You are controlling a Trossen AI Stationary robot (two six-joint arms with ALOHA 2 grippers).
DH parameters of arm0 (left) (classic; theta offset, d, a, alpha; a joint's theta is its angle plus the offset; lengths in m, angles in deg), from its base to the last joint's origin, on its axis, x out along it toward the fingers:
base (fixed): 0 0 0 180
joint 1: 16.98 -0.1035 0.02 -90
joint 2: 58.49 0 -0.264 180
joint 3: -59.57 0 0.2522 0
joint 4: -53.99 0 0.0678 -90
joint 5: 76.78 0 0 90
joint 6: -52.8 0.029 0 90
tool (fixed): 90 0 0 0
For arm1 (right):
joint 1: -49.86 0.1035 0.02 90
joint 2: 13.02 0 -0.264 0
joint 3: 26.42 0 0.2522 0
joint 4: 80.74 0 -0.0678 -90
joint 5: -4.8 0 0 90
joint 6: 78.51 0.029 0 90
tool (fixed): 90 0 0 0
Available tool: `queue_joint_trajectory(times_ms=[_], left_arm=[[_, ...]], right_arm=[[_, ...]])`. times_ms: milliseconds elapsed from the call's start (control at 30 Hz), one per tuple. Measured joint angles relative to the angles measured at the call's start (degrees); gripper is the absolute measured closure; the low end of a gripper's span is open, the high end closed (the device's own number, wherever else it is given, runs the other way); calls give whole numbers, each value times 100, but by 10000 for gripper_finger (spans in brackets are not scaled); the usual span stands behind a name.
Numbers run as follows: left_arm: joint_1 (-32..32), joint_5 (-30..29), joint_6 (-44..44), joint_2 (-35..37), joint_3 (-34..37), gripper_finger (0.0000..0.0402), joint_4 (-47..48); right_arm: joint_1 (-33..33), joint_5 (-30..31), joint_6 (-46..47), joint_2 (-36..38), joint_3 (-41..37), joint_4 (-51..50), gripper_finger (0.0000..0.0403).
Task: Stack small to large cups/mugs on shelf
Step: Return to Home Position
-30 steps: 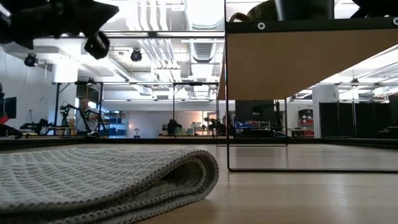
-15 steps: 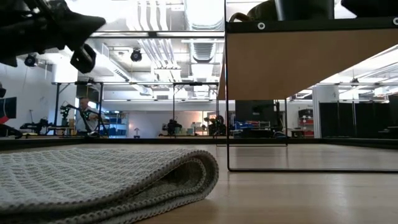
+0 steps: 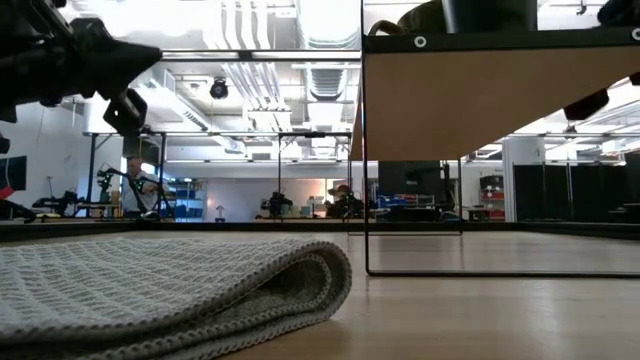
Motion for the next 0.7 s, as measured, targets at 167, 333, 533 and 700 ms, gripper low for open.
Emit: queue_joint_trajectory(times_ms=[167,333,533,700], left_arm=[[-2,-4,0,101,3,402,484],[-1,-15,-2,157,6,402,753],[-2,-22,-160,136,10,402,1185],[-2,-4,-583,143,12,402,1185]], right_arm=[[2,-42,266,-22,-384,556,394],[2,-70,220,-2,-384,664,394],[2,-50,272,-7,-384,663,394],[2,-50,467,-4,-384,660,394]])
